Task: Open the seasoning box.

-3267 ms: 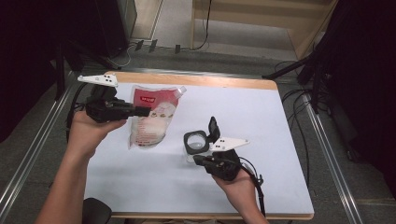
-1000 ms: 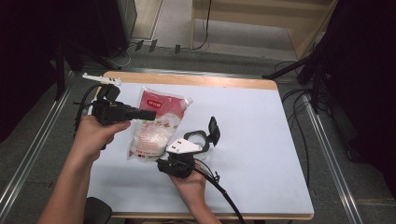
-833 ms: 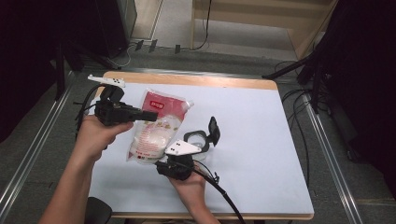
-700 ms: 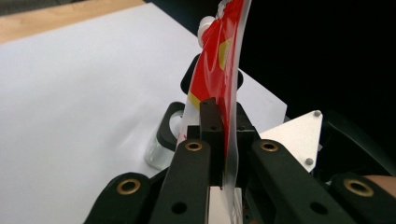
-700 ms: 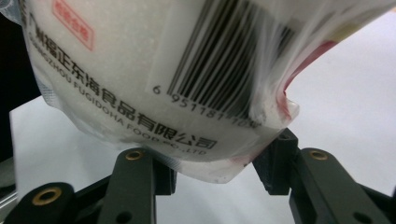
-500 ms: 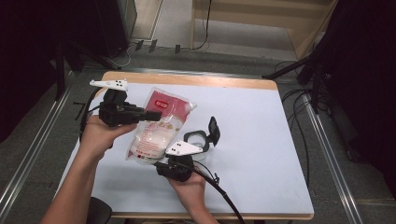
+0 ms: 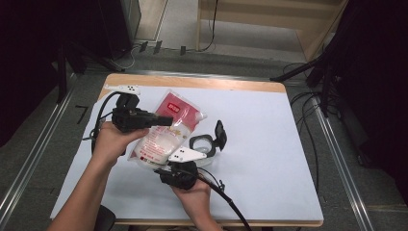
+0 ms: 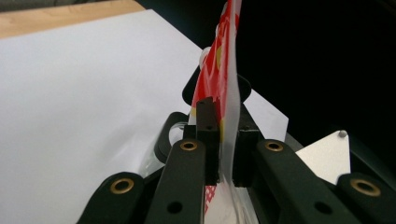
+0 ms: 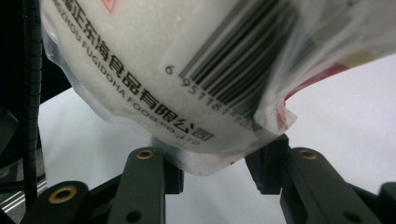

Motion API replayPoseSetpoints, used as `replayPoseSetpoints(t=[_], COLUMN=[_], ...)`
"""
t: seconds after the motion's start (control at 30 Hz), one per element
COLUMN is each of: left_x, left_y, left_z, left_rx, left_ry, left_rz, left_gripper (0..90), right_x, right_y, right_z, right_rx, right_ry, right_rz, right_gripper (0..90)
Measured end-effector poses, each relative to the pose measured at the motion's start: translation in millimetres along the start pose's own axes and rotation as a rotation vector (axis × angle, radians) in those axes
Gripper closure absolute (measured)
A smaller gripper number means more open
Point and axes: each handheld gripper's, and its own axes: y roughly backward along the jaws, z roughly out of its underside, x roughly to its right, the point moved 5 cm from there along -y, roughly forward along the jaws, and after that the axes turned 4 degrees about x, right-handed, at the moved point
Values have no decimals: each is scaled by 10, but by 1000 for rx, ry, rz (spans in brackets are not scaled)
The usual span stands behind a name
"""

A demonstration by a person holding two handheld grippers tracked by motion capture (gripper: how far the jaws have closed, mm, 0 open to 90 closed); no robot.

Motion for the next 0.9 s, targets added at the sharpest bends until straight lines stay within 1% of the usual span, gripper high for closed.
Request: replayPoseSetpoints(t=[0.07,0.13,0.17,0.23,0.3,0.4,0.43,0.5,0.57,0.6,0.63,0.7,0.73,0.77,0.8,0.87,0.9], left_x=[3,16,15,22,34,42,46,53,55,58,55,54,55,49,47,54,59], left_y=[-21,-46,-53,-68,-92,-117,-131,-145,-150,-152,-154,-156,-154,-148,-144,-144,-151], left_z=[5,10,10,15,25,34,41,46,51,57,62,74,76,79,80,89,94], left_rx=[-13,-20,-24,-29,-35,-47,-55,-59,-64,-68,-68,-75,-74,-79,-78,-90,-88], left_ry=[2,7,5,18,23,18,10,19,17,26,31,39,50,53,71,91,110], left_rz=[-12,-26,-31,-33,-45,-40,-44,-41,-45,-50,-50,-45,-48,-39,-26,-4,26], left_gripper=[863,862,864,867,868,864,863,863,867,869,872,881,885,892,896,900,900], right_x=[-12,-34,-55,-75,-83,-103,-112,-138,-149,-149,-154,-158,-161,-160,-162,-153,-157], right_y=[-7,-8,-11,-14,-19,-28,-31,-41,-49,-51,-57,-64,-67,-68,-68,-68,-56], right_z=[3,7,6,5,4,4,3,-2,-2,0,4,10,13,17,18,12,-10], right_rx=[4,-2,-1,-1,-4,-12,-13,-15,-14,-12,-17,-18,-19,-20,-21,-11,11], right_ry=[-9,1,1,2,0,13,21,20,16,12,-2,3,3,-1,-4,-1,1], right_rz=[-11,-19,-26,-30,-32,-30,-30,-37,-39,-40,-50,-48,-49,-51,-55,-45,-52], right_gripper=[626,638,640,639,636,627,624,620,615,611,609,607,606,603,597,537,527])
